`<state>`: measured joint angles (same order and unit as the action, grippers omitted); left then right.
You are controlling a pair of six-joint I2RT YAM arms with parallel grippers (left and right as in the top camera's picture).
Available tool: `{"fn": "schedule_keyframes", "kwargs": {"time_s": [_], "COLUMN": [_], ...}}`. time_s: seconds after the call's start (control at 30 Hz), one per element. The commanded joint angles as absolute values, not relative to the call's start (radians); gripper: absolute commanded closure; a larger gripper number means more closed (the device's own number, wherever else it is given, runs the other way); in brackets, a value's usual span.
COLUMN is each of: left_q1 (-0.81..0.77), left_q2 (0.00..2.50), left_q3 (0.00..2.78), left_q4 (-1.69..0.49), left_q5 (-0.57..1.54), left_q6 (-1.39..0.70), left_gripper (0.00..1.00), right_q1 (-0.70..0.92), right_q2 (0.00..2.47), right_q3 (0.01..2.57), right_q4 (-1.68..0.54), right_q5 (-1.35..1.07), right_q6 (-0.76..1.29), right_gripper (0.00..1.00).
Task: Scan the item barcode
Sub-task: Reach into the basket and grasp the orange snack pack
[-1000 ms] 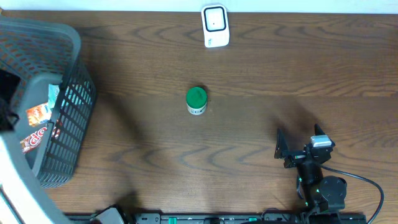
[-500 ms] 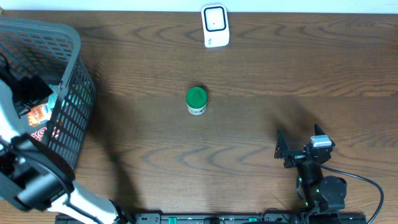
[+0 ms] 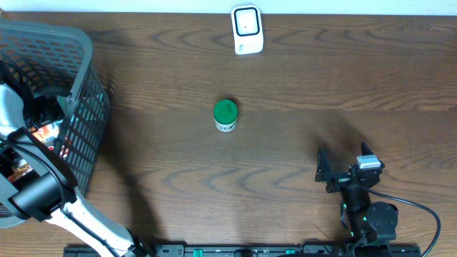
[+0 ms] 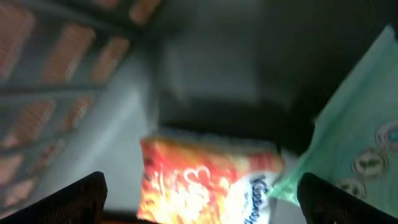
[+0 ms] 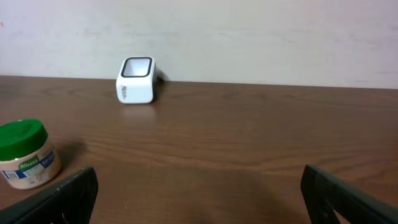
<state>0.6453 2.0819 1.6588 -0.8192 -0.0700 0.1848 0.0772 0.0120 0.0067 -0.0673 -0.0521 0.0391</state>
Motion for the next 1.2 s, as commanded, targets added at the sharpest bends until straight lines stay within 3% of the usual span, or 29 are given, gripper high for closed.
{"fn": "schedule_keyframes", "kwargs": {"time_s": [0.0, 0.83, 1.07, 1.17], "left_q1": [0.649, 0.651, 0.649, 0.649], "left_q2": [2.084, 2.093, 2.081, 2.048], "left_q3": [1.656, 1.512, 1.527, 1.539], "left_q4": [-0.795, -0.712, -0.728, -0.739], "left_q5": [-0.097, -0.126, -0.154, -0.154], "left_q6": [0.224, 0.209, 0.205, 0.205], "left_gripper": [0.02, 0.01, 0.39, 0.42], "right_q1": [0.073, 0.073, 0.073, 0.073], "right_q2": [0.007, 0.007, 0.007, 0.007], "right_q3": [0.006, 0.006, 0.006, 0.006], "right_q4": [-0.072, -0.071, -0.072, -0.071], "right_q5": [-0.051, -0.051, -0.051, -0.051], "right_q6": [0.028, 0.028, 0.028, 0.028], "right_gripper": [0.01, 0.01, 0.01, 0.01]}}
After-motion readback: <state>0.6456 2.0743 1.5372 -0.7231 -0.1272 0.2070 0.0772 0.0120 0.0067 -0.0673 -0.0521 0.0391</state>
